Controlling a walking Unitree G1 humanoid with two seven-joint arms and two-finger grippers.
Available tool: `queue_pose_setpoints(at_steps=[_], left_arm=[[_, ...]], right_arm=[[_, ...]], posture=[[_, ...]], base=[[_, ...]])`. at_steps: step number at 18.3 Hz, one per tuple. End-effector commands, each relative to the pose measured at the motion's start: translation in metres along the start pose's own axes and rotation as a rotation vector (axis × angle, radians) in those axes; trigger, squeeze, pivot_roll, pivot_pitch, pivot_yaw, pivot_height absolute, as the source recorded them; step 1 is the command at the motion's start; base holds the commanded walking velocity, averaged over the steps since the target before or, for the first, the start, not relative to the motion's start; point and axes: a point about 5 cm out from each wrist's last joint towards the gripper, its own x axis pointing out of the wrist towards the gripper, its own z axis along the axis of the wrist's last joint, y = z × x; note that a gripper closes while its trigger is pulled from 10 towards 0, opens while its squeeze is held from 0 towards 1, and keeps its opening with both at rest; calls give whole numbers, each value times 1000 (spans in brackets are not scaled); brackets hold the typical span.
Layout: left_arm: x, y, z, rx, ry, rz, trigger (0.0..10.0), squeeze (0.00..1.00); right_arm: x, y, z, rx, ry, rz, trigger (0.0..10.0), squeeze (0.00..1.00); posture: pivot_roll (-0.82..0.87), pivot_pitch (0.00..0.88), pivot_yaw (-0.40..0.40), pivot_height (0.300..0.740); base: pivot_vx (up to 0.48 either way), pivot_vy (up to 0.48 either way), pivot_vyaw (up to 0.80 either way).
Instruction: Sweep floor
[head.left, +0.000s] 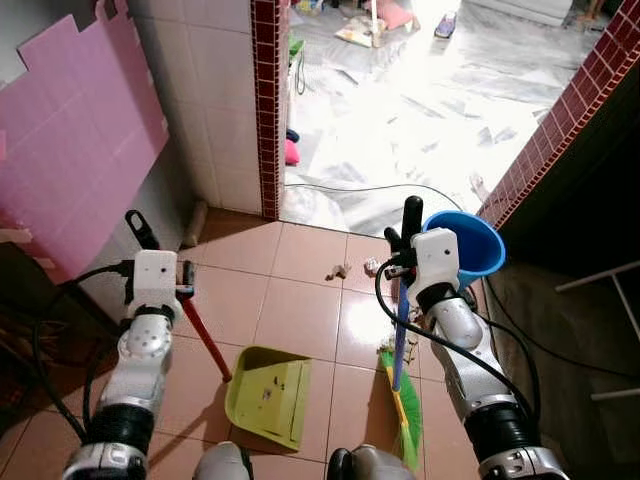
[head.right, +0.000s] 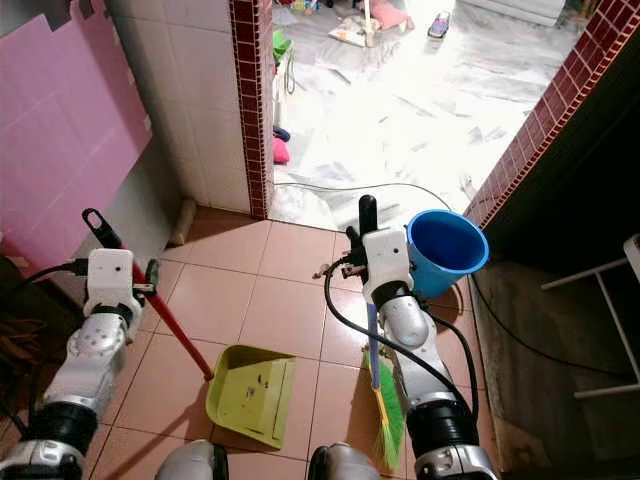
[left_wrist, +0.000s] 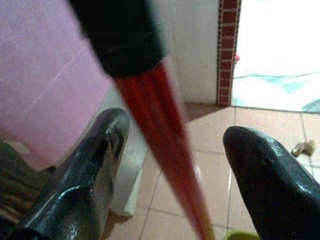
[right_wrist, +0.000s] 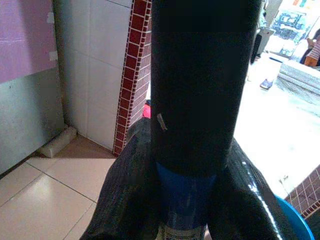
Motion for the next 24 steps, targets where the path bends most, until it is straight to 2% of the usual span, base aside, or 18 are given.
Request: queue_pose_setpoints(at_steps=[1, 11, 16, 19, 22, 24], left_arm=[[2, 3, 0, -4, 10, 7, 0, 0], [10, 0, 2, -7, 15, 22, 0, 0], [13, -2, 6, -12, 9, 63, 0, 0], [14, -2, 6, -38, 20, 94, 0, 0], [16, -3, 6, -109, 44, 143, 0, 0], [16, 0, 5, -159, 64, 214, 0, 0]], right_arm=[[3, -6, 8, -18, -38, -6, 10000, 0], [3, -8, 8, -26, -35, -5, 10000, 0], [2, -9, 8, -28, -35, -4, 10000, 0], [2, -9, 7, -30, -34, -4, 10000, 0], [2, -9, 8, -35, -34, -2, 10000, 0], [3, -10, 8, -37, -37, 0, 10000, 0]], posture=[[-28, 63, -46, 740], [-38, 64, -52, 740], [-43, 64, -52, 740], [-48, 60, -53, 740], [-51, 54, -56, 740], [-53, 50, -57, 740]], base=[[0, 0, 0], [0, 0, 0], [0, 0, 0], [0, 0, 0], [0, 0, 0], [0, 0, 0]])
